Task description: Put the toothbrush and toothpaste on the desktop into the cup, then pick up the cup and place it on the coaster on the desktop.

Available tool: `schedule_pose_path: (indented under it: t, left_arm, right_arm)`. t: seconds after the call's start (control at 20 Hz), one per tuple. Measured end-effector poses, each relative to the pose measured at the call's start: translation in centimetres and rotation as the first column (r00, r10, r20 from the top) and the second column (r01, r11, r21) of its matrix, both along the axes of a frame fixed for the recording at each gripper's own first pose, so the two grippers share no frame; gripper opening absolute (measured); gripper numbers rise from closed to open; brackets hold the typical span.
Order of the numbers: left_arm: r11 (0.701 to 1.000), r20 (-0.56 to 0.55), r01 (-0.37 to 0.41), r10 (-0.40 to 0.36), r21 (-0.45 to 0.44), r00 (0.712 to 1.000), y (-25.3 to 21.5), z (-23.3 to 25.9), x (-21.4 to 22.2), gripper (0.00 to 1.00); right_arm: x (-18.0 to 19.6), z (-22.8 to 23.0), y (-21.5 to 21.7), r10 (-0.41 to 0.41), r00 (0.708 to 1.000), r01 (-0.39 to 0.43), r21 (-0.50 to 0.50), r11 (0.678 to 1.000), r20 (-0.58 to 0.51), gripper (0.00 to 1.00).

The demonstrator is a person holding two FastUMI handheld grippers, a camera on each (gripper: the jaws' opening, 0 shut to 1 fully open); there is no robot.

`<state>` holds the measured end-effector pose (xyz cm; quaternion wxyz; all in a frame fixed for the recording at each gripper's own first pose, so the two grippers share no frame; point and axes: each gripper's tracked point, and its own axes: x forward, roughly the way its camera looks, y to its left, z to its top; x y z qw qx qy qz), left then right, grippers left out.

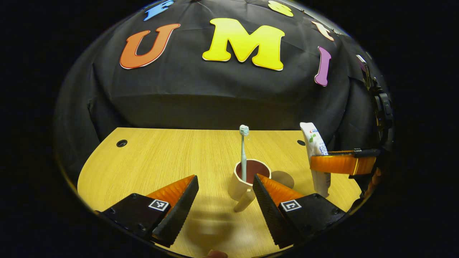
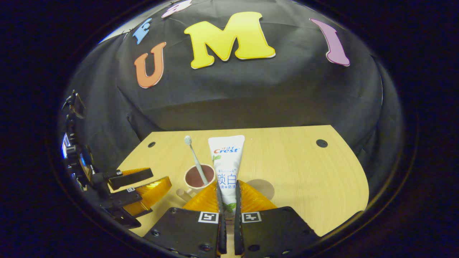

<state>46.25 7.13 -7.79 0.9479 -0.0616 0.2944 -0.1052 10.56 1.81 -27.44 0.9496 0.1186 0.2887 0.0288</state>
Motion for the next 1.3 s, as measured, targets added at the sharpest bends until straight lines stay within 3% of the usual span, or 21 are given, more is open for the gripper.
schedule_pose_path:
  t: [0.25,0.6,0.95,1.3]
  left_arm:
    - [0.999,-0.02,-0.027,0.028,0.016,0.999,1.8,0.2,-1.7,0.97]
    - [0.997,-0.056,-0.073,0.075,0.038,0.996,4.1,-0.4,-4.0,0.97]
    - [0.992,-0.071,-0.112,0.115,0.052,0.991,5.7,-1.1,-4.6,0.97]
    - [0.987,-0.099,-0.146,0.152,0.065,0.983,6.8,-2.2,-5.3,0.97]
  right_arm:
    - [2.9,1.6,2.6,0.043,0.993,-0.047,0.041,0.998,0.112,0.08]
    - [6.9,4.0,4.8,0.045,0.957,-0.076,0.098,0.992,0.286,0.08]
    - [9.4,2.1,5.5,0.023,0.958,-0.067,0.146,0.987,0.287,0.08]
    - [10.6,-0.8,6.5,0.041,0.966,-0.074,0.118,0.99,0.255,0.08]
